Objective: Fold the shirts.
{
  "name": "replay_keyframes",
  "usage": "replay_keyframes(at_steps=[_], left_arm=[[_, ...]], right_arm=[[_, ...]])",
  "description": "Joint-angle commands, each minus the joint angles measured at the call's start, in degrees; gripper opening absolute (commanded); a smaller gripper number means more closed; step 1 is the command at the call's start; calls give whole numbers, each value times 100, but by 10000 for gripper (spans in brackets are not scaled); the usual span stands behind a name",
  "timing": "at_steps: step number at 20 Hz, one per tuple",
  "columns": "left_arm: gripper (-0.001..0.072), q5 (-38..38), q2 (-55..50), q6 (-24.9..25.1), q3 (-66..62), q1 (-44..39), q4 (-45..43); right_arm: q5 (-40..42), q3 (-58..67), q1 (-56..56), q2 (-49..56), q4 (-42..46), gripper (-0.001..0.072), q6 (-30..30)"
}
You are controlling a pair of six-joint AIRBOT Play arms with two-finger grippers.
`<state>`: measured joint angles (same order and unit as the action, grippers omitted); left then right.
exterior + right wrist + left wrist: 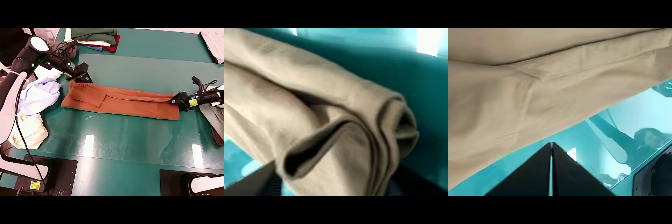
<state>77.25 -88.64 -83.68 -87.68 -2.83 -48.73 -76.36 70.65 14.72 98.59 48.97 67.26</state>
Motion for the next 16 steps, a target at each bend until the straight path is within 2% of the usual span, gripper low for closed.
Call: replay_keyframes(at_steps=[1,2,5,7,10,13,16], left_arm=[[29,-107,2,17,-4,-186,31],[28,-190,2,66,4,-232,22],[28,-872,-4,459,306,-638,-24],[28,-1552,-70,459,629,-1088,219],[28,-2417,-286,457,737,-2009,662],[28,-3630,-540,437,737,-3077,715],[27,-4590,-901,146,730,-3630,675]], right_arm=[[31,-28,-111,-131,39,201,-33],[-9,-28,-46,-278,63,26,-50],[-153,-28,238,-977,70,26,105],[-306,-28,321,-1523,240,26,444],[-326,-28,146,-2208,951,26,957],[-313,-26,-48,-2623,909,26,1093],[-317,-26,-332,-2817,907,26,1165]])
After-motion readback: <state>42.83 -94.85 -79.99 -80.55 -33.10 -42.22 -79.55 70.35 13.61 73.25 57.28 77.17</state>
